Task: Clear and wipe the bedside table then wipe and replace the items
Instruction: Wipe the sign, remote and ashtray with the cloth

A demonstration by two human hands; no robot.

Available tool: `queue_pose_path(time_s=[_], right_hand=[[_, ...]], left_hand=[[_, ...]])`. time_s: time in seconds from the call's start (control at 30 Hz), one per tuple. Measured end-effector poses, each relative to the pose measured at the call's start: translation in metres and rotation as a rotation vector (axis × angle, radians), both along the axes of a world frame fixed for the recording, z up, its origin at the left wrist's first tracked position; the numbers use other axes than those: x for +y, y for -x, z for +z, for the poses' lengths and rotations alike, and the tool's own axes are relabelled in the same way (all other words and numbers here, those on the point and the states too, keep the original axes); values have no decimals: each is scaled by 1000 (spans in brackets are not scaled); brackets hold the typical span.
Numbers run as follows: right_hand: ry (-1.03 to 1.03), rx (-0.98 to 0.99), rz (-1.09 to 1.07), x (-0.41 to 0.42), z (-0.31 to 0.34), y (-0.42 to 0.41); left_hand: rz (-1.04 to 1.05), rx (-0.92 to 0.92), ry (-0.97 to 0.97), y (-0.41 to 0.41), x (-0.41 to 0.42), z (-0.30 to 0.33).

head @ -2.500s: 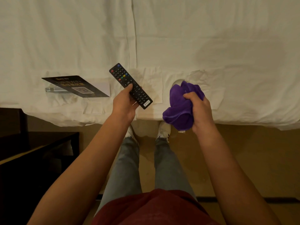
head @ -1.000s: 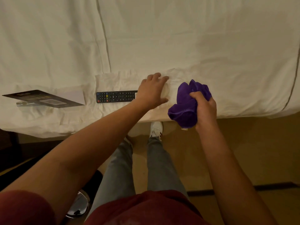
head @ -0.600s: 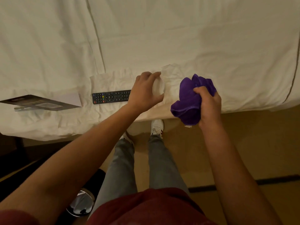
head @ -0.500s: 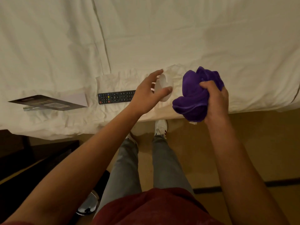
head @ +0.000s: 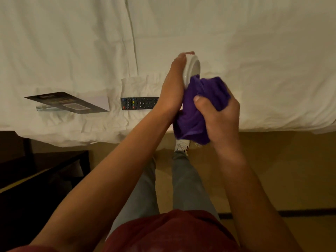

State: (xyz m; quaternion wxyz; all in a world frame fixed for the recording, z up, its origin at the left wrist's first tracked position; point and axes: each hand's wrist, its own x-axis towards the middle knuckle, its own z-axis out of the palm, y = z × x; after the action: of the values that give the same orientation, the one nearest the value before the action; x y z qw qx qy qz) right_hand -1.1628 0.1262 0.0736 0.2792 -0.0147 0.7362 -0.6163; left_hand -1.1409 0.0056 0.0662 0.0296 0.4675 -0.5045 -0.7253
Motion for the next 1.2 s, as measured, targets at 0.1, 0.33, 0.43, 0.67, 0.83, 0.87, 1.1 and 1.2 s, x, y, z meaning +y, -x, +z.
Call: queue_pose_path(time_s=[0.1,0.33,0.43,0.67,0.83,0.87,1.1,1.2], right_hand=[[-37,36,-92,-1,-4,-9],[-53,98,-349,-22,-8,16],[-92,121,-239,-22,-2,-1],[-72,-55,-13,13,-2,-42],[197,-435,-406,34,0,-11],[268,-512,-397,34,-1,-1],[357,-519,-332,4,3,24],[285,-420,-264,8,4,29]], left_hand=[[-35,-11,-24,-14,7,-1],[-30,125,17,-39,40,2],[22,130,19,-40,29,5],[80,93,63,-38,2,12],[242,287,-248,-51,1,14],[288,307,-314,-52,2,15],[138,36,334,-34,8,25],[37,86,477,-38,3,30]])
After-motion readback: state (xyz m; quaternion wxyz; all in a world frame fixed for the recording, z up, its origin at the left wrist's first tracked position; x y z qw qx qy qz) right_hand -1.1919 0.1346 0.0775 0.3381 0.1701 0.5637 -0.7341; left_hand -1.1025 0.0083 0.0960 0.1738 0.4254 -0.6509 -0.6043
